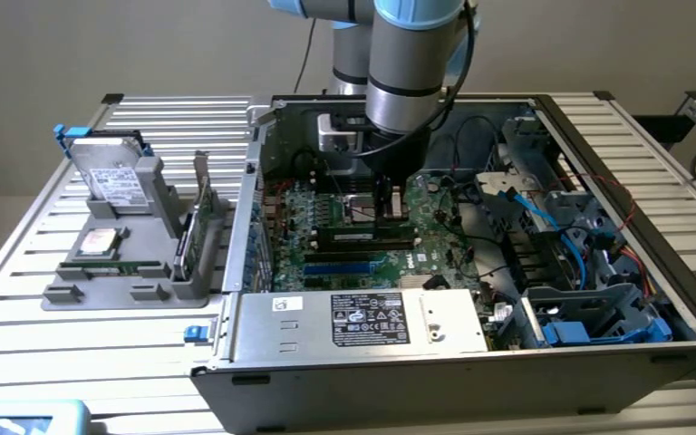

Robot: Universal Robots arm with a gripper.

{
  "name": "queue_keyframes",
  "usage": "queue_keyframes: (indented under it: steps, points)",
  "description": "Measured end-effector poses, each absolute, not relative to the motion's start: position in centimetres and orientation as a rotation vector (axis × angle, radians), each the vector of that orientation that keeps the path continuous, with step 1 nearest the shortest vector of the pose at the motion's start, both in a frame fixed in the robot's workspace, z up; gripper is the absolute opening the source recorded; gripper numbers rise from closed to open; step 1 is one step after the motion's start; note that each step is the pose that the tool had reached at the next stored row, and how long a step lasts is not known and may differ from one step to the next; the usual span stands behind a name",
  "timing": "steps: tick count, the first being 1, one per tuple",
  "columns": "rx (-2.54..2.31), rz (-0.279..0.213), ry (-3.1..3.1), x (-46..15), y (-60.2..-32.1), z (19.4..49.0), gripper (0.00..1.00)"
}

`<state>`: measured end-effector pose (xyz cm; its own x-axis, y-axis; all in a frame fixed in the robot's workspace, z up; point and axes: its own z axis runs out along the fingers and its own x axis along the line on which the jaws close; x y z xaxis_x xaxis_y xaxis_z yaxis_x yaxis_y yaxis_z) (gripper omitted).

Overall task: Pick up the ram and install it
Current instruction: 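Insert the ram into the slot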

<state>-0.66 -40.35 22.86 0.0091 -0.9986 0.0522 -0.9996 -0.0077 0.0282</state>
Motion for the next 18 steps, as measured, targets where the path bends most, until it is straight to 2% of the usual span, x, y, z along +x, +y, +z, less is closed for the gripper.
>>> queue_keyframes:
  steps: [18]
  points:
    - [2.191,0.028,-2.173,-0.66,-40.32,22.5,0.14]
